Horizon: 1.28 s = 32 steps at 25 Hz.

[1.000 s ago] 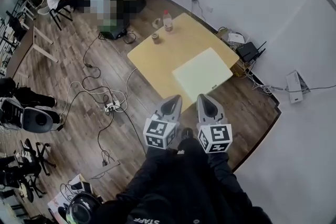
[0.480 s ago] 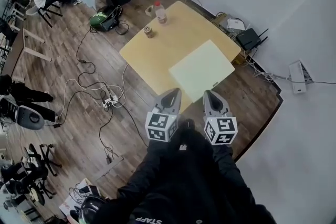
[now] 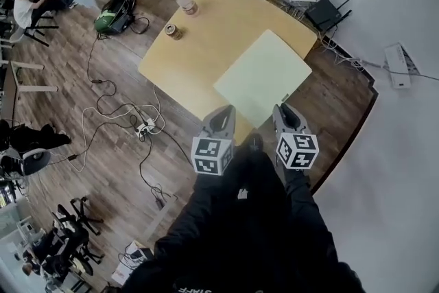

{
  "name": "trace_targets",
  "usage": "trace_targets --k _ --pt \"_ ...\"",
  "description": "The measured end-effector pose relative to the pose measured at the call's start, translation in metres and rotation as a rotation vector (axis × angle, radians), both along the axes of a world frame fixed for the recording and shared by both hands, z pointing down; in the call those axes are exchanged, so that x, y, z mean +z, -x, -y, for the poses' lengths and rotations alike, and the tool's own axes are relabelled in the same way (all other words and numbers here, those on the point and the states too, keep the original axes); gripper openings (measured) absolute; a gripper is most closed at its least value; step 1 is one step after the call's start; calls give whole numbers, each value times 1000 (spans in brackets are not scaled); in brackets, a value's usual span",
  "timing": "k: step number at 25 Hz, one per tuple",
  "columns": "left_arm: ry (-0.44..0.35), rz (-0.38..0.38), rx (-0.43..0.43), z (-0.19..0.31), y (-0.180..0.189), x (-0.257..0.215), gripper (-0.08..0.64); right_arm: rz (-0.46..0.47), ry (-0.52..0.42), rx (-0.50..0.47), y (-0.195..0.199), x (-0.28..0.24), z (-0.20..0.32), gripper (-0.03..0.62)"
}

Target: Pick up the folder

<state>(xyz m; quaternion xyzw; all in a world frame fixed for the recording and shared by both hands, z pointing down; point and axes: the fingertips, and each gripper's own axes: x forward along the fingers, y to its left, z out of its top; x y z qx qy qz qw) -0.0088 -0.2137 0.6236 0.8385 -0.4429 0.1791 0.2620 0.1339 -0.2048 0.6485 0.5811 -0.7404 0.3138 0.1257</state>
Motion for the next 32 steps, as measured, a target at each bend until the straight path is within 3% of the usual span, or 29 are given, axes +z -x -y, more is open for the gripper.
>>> trace_targets --k 8,12,17,22,28,32 --pt "64 38 42 34 -14 59 34 1 129 167 -48 91 24 201" --pt "73 46 62 48 -23 80 34 57 149 256 -69 122 32 254" --pt "101 50 58 53 -24 101 34 208 167 308 -72 152 38 334" --pt "98 38 46 63 -34 109 34 433 177 367 -77 176 49 392" --pt "108 38 39 64 -32 117 34 672 194 334 -64 193 58 433" --pt "115 45 47 62 -35 122 34 770 187 312 -61 196 61 430"
